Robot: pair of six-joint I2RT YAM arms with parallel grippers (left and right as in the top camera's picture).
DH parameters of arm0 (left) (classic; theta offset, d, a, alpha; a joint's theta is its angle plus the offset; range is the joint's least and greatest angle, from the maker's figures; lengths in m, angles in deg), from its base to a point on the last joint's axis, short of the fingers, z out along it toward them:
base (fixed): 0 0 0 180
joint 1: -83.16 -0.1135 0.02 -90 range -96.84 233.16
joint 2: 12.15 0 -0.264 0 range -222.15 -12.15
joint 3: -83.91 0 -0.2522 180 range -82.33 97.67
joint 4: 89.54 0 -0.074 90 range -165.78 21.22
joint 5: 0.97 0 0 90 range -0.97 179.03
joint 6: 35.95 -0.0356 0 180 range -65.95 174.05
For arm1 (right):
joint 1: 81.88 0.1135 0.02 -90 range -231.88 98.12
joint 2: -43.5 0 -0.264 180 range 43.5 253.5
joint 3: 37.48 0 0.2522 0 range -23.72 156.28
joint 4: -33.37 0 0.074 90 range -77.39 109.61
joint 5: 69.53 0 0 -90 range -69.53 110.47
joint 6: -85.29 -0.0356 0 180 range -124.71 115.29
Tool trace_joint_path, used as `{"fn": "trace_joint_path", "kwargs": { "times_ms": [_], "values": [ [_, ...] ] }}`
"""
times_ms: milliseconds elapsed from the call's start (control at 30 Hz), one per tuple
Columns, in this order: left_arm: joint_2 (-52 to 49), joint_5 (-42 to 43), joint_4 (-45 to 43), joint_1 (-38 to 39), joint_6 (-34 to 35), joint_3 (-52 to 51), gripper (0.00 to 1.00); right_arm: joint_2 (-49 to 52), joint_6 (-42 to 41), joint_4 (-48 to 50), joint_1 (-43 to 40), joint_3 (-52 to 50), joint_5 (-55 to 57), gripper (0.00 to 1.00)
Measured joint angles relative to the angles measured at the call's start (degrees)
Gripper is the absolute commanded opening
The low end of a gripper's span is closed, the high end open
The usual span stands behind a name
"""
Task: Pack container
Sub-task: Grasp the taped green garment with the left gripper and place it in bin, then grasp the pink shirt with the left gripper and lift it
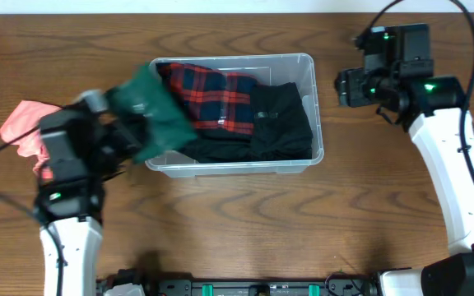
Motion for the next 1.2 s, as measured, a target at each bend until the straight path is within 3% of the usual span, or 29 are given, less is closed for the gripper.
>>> {"fn": "trace_joint_path", "kwargs": {
  "times_ms": [133, 300, 633, 667, 767, 833, 1033, 1200],
  "values": [
    [-2.08, -3.58, -6.51, 14.75, -4.57, 2.62, 0.06, 0.00, -0.55, -1.55, -0.37, 0.00, -0.11, 0.73],
    [-7.41, -5.57, -13.84, 24.81, -10.56, 4.11, 0.06, 0.00, -0.57, -2.25, -0.37, 0.00, -0.13, 0.73],
    [-28.37, -6.62, -17.14, 28.52, -14.14, 4.26, 0.06, 0.00, -0.35, -3.80, -0.35, 0.00, -0.48, 0.70],
    [-29.44, -6.64, -17.18, 28.48, -14.14, 4.26, 0.12, 0.00, 0.15, -3.89, -0.31, 0.00, -1.18, 0.66],
    [-30.47, -6.64, -17.09, 28.37, -14.29, 4.26, 0.77, 0.00, 2.71, -3.54, 0.68, 0.00, -4.68, 0.61],
    [-29.99, -6.58, -15.87, 28.26, -14.34, 4.33, 0.96, 0.00, 4.31, -2.32, 2.51, 0.00, -6.62, 0.62],
    [-21.24, -10.03, -7.08, 25.97, -14.38, 4.39, 0.98, 0.00, 8.59, 5.51, 13.38, -0.04, -7.28, 0.62],
    [-7.74, -18.84, 1.07, 20.57, -14.53, 4.70, 0.98, 0.42, 9.77, 12.52, 21.03, -0.09, -6.05, 0.52]
  ]
}}
